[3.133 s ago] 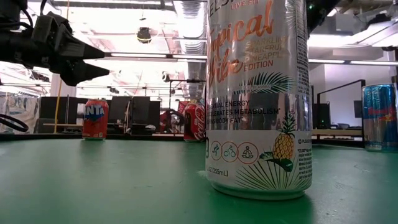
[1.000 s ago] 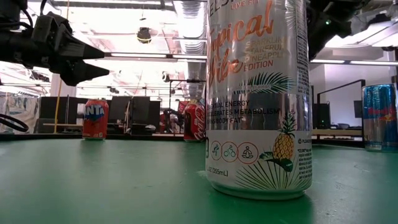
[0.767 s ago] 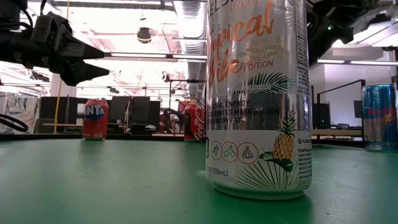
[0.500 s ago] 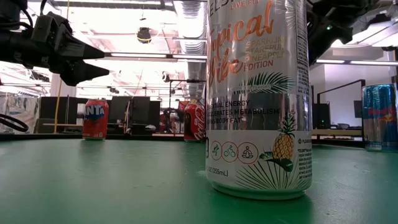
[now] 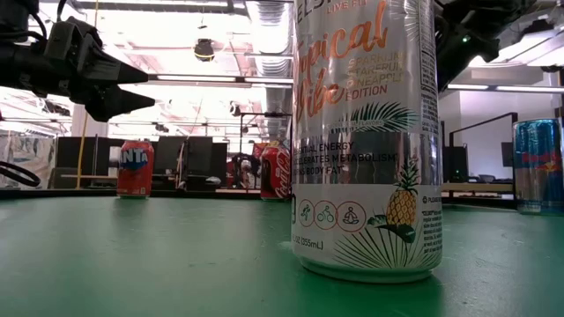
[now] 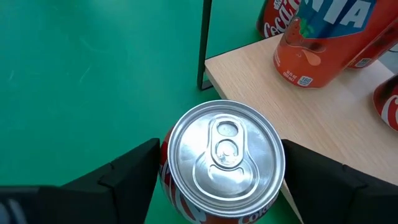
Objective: Place canned beverage on shelf
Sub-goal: Put the bottom red white soda can on the shelf aligned with the other red white soda can
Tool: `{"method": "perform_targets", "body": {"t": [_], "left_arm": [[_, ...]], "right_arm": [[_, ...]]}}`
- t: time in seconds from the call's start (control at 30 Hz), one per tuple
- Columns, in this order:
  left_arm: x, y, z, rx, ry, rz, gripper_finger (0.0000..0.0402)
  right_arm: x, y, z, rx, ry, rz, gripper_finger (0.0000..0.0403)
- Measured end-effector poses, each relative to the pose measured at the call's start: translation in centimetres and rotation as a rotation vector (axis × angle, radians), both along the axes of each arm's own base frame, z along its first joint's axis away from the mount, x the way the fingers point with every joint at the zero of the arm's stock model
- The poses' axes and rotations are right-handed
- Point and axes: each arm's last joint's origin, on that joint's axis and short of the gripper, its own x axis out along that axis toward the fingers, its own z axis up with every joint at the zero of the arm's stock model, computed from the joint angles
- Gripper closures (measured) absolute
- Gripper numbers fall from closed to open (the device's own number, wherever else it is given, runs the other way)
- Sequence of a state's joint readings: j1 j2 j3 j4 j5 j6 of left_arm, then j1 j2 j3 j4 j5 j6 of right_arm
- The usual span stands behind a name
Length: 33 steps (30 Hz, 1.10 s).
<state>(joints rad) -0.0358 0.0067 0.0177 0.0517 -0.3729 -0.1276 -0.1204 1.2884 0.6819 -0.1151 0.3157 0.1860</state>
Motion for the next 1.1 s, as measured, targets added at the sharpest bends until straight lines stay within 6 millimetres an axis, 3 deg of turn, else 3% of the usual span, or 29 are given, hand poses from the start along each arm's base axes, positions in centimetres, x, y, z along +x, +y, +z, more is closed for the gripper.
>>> {"method": "perform_targets", "body": {"t": [0.13, 0.5, 0.8, 1.1], "left_arm": [[0.0, 0.0, 0.0, 0.0, 0.0, 0.0, 0.0024], [0.0, 0.0, 0.0, 0.0, 0.0, 0.0, 0.0024], [0.0, 0.0, 0.0, 0.0, -0.001, 0.0, 0.0024], [0.0, 0.0, 0.0, 0.0, -0.001, 0.002, 0.0024]], "right_arm": [[0.0, 0.0, 0.0, 0.0, 0.001, 0.001, 0.0091], [0.2, 0.0, 0.5, -0.012, 0.019, 0.02, 0.009], [0.3, -0.3, 4.0, -0.053, 0.013, 0.045, 0.009], [-1.1, -3.1, 5.6, -0.083, -0.05, -0.06, 0.0091]]}}
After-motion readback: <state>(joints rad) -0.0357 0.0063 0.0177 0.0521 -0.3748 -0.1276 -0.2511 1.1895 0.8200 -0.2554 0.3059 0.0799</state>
